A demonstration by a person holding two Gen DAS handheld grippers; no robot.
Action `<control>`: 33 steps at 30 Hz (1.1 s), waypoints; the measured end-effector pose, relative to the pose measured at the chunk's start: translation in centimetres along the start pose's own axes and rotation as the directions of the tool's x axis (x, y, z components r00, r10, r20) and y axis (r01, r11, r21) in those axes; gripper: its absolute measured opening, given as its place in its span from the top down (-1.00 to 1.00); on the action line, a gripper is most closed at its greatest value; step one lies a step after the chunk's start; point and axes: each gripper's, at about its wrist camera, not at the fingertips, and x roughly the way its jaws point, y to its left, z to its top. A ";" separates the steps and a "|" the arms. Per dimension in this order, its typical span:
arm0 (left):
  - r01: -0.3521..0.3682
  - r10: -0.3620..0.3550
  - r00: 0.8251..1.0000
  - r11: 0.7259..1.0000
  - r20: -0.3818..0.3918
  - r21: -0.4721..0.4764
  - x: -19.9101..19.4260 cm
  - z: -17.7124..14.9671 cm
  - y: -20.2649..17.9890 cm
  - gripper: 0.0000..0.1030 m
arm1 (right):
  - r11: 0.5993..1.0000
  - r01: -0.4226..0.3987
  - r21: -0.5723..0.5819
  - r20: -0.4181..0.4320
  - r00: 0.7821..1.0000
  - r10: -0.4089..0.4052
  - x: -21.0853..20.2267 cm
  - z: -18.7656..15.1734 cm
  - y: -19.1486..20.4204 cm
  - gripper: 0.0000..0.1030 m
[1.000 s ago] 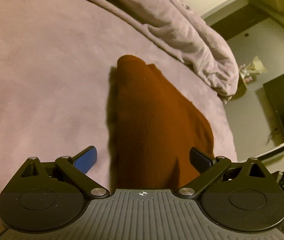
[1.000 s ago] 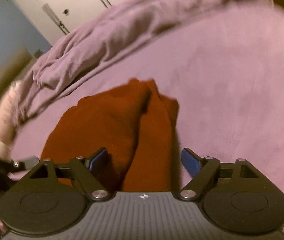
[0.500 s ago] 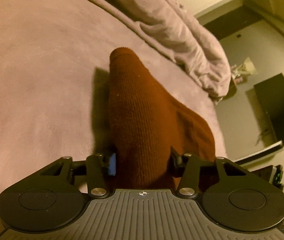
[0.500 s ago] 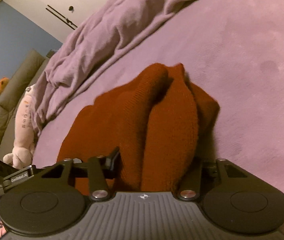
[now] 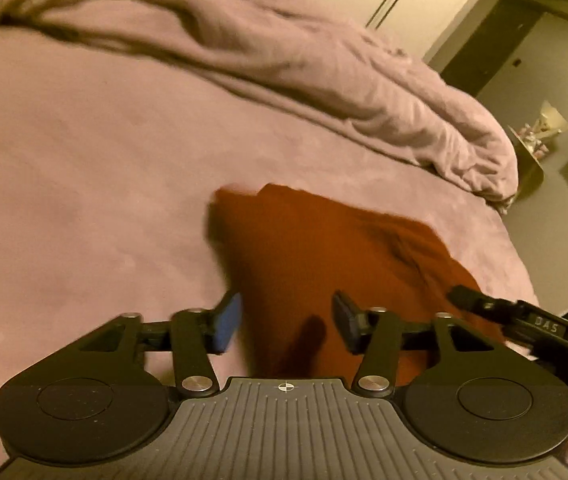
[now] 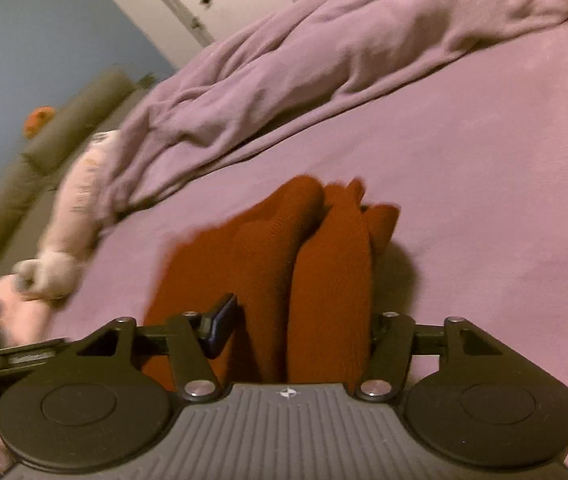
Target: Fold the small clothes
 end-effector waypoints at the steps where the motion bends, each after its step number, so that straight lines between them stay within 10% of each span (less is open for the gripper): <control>1: -0.011 0.011 1.000 1.000 0.026 0.009 -1.0 -0.6 -0.1 -0.35 | 0.999 0.029 -0.021 0.033 0.999 -0.028 -1.2 -0.6 0.4 -0.19; 9: -0.030 0.029 0.999 0.998 0.023 0.057 -2.2 -6.4 -2.5 -0.57 | 0.953 0.053 -0.300 0.120 0.993 -0.018 -5.9 -6.4 5.9 0.03; 14: -0.104 0.106 0.994 0.992 -0.026 0.070 -1.6 -9.0 -2.9 -0.64 | 0.890 0.227 -0.395 0.065 0.974 -0.219 -3.0 -8.9 4.9 0.32; 24: -0.266 0.274 0.962 0.945 -0.017 0.190 0.0 -10.2 -5.1 -0.82 | 0.881 0.258 -0.395 0.049 0.964 -0.260 -2.9 -9.0 5.2 0.32; 30: -0.318 0.323 0.943 0.946 -0.077 0.070 -1.7 -10.2 -4.4 -0.86 | 0.870 0.253 -0.422 -0.014 0.958 -0.286 -3.3 -9.0 6.0 0.29; 33: -0.350 0.355 0.930 0.935 -0.093 0.066 -3.1 -11.2 -4.7 -0.87 | 0.862 0.266 -0.432 -0.073 0.942 -0.328 -5.0 -10.2 7.0 -0.03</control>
